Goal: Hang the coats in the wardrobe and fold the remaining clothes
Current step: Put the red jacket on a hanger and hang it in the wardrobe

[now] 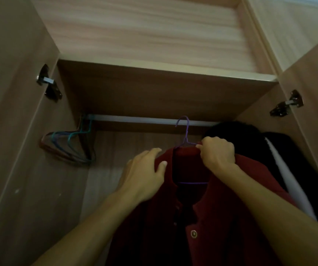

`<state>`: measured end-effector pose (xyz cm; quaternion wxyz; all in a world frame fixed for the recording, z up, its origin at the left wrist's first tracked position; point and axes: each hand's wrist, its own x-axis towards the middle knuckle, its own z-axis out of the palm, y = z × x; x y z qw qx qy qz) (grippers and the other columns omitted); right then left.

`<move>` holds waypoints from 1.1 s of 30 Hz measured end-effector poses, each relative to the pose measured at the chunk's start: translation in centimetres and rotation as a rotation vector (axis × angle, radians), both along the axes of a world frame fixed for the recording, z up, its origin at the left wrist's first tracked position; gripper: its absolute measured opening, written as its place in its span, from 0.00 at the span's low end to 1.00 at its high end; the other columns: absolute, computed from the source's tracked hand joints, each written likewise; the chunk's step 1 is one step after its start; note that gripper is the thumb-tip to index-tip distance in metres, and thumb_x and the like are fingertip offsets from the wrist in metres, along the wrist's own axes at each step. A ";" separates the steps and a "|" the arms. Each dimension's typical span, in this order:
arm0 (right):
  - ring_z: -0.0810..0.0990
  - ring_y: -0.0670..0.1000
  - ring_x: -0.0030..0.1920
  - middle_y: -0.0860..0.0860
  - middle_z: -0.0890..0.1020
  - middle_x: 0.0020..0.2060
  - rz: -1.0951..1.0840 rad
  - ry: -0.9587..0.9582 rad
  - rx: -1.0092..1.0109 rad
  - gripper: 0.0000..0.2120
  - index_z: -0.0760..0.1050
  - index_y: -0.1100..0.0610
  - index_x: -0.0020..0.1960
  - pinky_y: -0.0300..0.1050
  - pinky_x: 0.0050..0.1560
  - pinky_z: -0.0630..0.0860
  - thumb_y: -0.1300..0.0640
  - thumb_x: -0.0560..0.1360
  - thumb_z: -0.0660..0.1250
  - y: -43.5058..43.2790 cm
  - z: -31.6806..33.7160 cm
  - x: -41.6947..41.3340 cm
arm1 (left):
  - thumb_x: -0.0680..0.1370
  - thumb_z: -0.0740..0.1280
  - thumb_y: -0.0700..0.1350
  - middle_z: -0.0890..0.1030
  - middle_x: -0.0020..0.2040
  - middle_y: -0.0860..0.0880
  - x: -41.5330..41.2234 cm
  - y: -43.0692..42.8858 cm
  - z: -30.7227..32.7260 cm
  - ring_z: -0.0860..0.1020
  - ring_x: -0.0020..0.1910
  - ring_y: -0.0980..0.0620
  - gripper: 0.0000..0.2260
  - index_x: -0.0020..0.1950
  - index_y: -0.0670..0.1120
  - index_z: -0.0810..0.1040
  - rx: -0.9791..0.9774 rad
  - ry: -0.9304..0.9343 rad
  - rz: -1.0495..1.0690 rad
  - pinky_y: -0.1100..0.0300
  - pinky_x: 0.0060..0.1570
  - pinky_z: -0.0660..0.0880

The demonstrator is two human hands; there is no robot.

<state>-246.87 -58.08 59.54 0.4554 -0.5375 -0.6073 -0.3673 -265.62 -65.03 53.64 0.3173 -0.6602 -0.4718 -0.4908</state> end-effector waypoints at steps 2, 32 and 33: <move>0.80 0.57 0.45 0.55 0.81 0.44 -0.047 -0.007 -0.003 0.14 0.75 0.57 0.48 0.46 0.39 0.68 0.50 0.81 0.57 1.7 1.3 0.1 | 0.79 0.60 0.54 0.73 0.66 0.51 0.4 1.7 1.5 0.71 0.65 0.52 0.21 0.71 0.52 0.66 0.013 0.019 -0.041 0.51 0.65 0.68; 0.80 0.51 0.45 0.50 0.81 0.45 -0.306 -0.036 0.145 0.07 0.76 0.55 0.49 0.43 0.34 0.69 0.63 0.78 0.61 19.0 11.7 -0.2 | 0.78 0.60 0.53 0.77 0.53 0.58 1.9 20.8 6.5 0.74 0.54 0.59 0.13 0.61 0.56 0.74 0.160 0.218 -0.215 0.54 0.59 0.71; 0.80 0.50 0.45 0.50 0.81 0.45 -0.309 -0.030 0.151 0.07 0.76 0.55 0.49 0.43 0.33 0.69 0.63 0.78 0.61 19.3 11.9 -0.4 | 0.77 0.59 0.53 0.77 0.54 0.58 1.9 20.9 6.4 0.74 0.55 0.59 0.14 0.61 0.56 0.74 0.166 0.224 -0.212 0.54 0.59 0.71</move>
